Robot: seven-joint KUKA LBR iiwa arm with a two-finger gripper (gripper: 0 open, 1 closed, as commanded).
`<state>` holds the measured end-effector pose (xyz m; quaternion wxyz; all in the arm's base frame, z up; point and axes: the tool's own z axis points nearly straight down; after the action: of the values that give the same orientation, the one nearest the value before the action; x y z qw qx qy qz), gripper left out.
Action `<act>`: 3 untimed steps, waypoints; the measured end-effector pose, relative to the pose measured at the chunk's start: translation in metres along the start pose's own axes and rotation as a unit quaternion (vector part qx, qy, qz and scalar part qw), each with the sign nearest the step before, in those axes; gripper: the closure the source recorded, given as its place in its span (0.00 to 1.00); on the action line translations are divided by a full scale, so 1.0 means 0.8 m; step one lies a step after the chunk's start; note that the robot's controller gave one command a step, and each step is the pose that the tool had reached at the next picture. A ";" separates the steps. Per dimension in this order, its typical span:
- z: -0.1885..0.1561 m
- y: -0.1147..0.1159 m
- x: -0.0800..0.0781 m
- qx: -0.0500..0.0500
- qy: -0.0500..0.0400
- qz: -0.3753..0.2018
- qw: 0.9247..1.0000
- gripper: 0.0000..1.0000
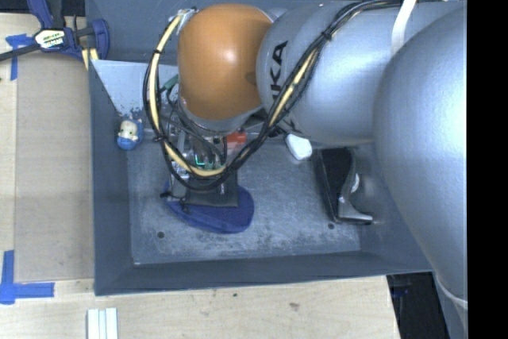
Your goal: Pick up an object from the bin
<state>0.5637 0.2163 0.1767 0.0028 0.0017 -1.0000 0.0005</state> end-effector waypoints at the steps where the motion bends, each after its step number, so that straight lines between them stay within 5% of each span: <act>1: 0.088 -0.083 0.071 0.001 -0.001 -0.096 0.995 0.00; 2: 0.086 -0.081 0.069 0.000 -0.003 -0.097 0.995 1.00; 3: -0.042 -0.044 0.067 -0.002 -0.008 -0.114 0.993 1.00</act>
Offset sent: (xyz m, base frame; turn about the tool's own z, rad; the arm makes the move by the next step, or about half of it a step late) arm -0.0562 -0.0650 -0.0685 -0.1952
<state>0.5106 0.1807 0.2107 -0.0056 0.1161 -0.9932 -0.0015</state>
